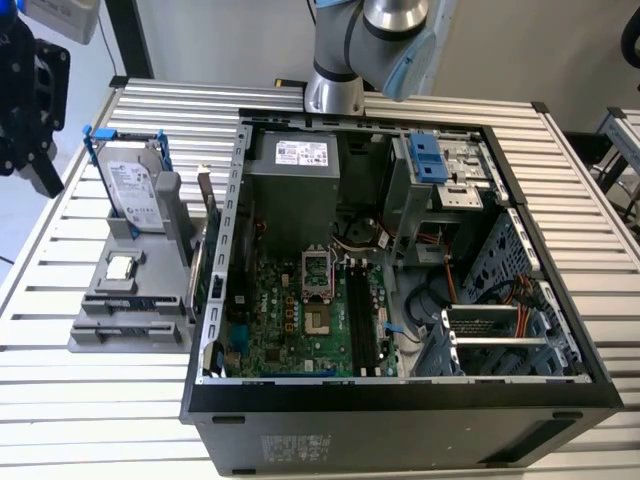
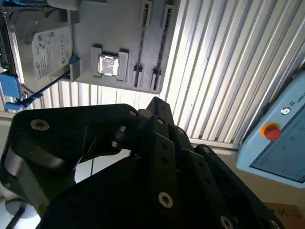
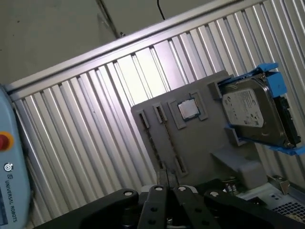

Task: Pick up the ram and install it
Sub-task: 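Pick up the ram and move it above insertion slot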

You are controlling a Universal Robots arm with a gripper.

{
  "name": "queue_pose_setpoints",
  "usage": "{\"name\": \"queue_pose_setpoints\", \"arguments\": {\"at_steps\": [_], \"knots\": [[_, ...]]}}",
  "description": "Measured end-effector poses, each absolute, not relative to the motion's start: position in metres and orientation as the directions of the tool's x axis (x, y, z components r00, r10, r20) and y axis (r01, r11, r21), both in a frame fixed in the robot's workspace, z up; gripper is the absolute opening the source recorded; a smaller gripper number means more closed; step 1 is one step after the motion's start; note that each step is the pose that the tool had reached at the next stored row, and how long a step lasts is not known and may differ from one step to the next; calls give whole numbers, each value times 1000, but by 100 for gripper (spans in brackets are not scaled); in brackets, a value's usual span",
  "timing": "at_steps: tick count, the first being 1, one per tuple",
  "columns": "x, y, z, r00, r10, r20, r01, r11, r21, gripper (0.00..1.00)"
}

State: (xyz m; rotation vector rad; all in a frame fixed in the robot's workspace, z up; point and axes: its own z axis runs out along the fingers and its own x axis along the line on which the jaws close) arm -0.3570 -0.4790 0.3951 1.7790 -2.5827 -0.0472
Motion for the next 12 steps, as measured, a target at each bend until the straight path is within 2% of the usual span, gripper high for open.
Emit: {"name": "queue_pose_setpoints", "arguments": {"at_steps": [12], "knots": [[-357,-479,395,-147,-989,-13,-989,146,28,0]]}}
